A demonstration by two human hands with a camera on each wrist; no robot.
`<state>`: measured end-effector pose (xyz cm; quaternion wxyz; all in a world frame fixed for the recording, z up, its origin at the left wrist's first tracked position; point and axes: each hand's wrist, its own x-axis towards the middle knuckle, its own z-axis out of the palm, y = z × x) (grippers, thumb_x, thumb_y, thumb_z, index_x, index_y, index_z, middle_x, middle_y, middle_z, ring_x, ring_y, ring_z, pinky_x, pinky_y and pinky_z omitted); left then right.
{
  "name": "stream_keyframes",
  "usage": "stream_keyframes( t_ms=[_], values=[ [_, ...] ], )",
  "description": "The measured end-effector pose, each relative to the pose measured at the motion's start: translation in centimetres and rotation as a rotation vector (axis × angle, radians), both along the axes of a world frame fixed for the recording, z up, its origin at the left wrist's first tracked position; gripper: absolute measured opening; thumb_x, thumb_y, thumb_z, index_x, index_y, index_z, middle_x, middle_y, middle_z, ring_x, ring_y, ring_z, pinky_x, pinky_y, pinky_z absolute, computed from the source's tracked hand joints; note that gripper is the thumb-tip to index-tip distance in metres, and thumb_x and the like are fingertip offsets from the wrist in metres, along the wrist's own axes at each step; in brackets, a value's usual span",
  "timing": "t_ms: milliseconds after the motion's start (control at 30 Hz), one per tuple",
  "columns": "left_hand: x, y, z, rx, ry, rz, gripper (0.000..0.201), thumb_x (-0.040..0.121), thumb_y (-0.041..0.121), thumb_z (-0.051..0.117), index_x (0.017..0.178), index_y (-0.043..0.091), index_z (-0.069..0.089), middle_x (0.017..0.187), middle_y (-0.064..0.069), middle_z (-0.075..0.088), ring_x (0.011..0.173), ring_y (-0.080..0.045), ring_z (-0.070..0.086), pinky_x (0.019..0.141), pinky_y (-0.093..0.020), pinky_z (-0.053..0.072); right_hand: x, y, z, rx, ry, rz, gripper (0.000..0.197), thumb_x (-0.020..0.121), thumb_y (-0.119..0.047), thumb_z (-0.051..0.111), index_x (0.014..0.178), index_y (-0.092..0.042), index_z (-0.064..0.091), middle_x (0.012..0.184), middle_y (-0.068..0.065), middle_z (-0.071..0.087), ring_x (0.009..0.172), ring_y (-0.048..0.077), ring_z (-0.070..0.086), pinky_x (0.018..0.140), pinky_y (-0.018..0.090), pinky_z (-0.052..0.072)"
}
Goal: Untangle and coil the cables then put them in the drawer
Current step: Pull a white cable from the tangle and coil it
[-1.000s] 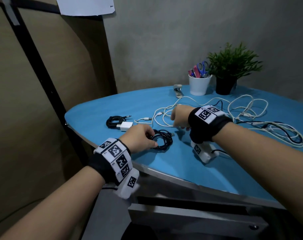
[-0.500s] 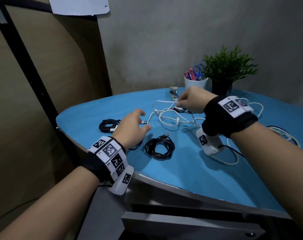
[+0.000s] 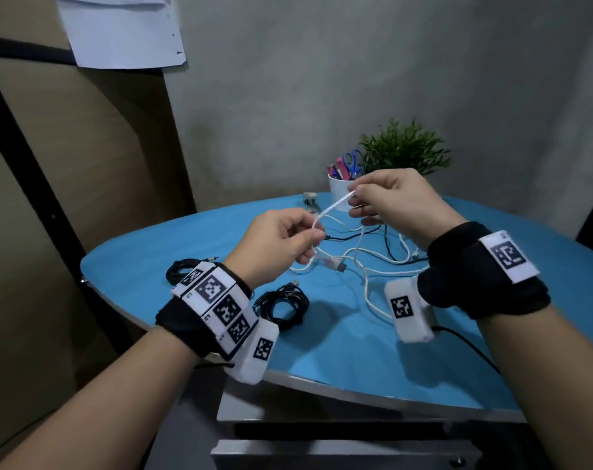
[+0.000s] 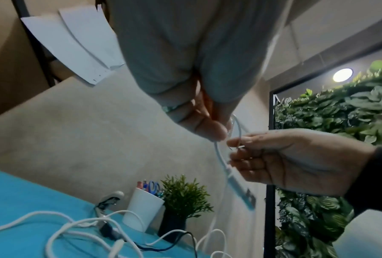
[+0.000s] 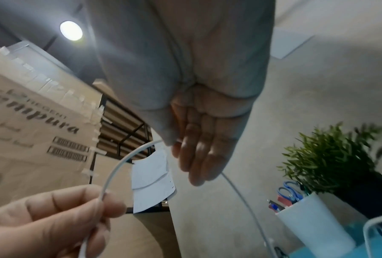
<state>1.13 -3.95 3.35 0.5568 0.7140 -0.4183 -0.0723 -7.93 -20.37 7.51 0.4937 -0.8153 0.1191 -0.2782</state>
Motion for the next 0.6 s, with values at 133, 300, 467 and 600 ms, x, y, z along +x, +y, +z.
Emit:
stream_keyframes(
  t_ms=[133, 300, 467, 600],
  values=[
    [-1.8, -0.7, -0.1, 0.139, -0.016, -0.166, 0.013, 0.086, 0.007, 0.063, 0.082, 0.019, 0.066, 0.068, 0.000, 0.065, 0.059, -0.008, 0.059, 0.061, -0.021, 0.053, -1.7, 0.0, 0.0, 0.161, -0.107, 0.071, 0.010, 0.087, -0.007, 0.061, 0.079, -0.008, 0.065, 0.074, 0.012, 0.065, 0.069, 0.022, 0.067, 0.070, 0.036, 0.057],
    [-1.7, -2.0, 0.8, -0.085, -0.183, 0.055, 0.024, 0.088, 0.014, 0.060, 0.103, 0.031, 0.054, 0.093, 0.002, 0.054, 0.056, -0.006, 0.054, 0.052, -0.022, 0.051, -3.6, -0.1, 0.0, 0.187, -0.038, 0.242, 0.013, 0.091, 0.001, 0.054, 0.090, -0.011, 0.053, 0.078, 0.013, 0.069, 0.058, 0.019, 0.067, 0.056, 0.030, 0.055],
    [-2.6, -3.5, 1.3, -0.103, -0.248, 0.012, 0.010, 0.089, 0.011, 0.060, 0.094, 0.018, 0.065, 0.085, -0.007, 0.062, 0.055, -0.007, 0.057, 0.051, -0.017, 0.048, -4.7, -0.1, -0.2, 0.127, -0.011, 0.288, 0.011, 0.092, -0.002, 0.055, 0.090, -0.012, 0.053, 0.072, 0.005, 0.071, 0.054, 0.017, 0.066, 0.057, 0.029, 0.054],
    [-2.6, -4.0, 1.3, -0.170, -0.122, 0.025, 0.018, 0.094, 0.008, 0.050, 0.078, 0.014, 0.056, 0.071, -0.006, 0.061, 0.053, -0.008, 0.061, 0.054, -0.022, 0.054, -5.1, -0.5, -1.0, 0.098, -0.011, 0.248, 0.006, 0.092, -0.004, 0.055, 0.090, -0.010, 0.055, 0.066, 0.008, 0.063, 0.042, 0.012, 0.055, 0.046, 0.021, 0.048]
  ],
)
